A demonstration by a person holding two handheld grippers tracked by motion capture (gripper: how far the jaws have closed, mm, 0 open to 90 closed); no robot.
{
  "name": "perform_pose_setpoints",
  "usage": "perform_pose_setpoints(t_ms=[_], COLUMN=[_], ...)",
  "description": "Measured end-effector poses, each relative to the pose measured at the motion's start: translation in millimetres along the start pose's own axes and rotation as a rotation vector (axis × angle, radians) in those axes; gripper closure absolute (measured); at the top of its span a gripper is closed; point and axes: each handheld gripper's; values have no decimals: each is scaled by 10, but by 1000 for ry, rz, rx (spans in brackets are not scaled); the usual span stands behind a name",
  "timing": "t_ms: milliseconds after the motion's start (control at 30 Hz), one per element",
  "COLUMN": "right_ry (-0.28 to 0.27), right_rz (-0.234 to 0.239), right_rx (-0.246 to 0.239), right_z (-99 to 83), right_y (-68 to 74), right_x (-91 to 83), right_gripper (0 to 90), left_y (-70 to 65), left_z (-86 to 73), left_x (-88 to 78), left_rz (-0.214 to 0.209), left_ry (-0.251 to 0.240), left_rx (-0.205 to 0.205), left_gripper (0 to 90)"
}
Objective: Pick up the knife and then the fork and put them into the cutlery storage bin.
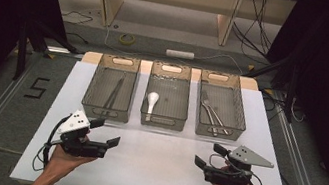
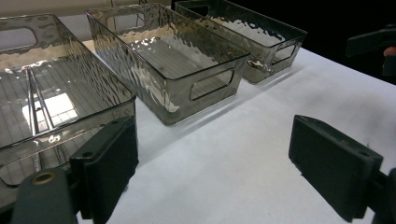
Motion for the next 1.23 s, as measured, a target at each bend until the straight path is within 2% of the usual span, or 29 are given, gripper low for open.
perform_pose_setpoints(t_ms=[100, 167, 367, 1233], right_ry=[14, 15, 19, 22], right_rz=[-20, -17, -34, -35], right_rx=[0, 18, 12, 6], right_z=[-41, -59, -70, -64], right_y=[-9, -24, -37, -31], right_x=[-3, -11, -18, -10], right_gripper=[179, 178, 178, 178], left_y=[0, 0, -1, -4], left_z=[1, 0, 1, 1], left_x=[-3, -3, 3, 4], left_rz=[-4, -5, -6, -6], left_ry=[-2, -4, -2, -3], left_rx=[1, -1, -2, -2], left_gripper=[151, 152, 151, 151])
Point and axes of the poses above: each handheld gripper's, and its own axes: x roughly forward along the jaws, z roughly out of its top, y roughly to its left, and after that the axes turned 4 degrees about -y, right-handed
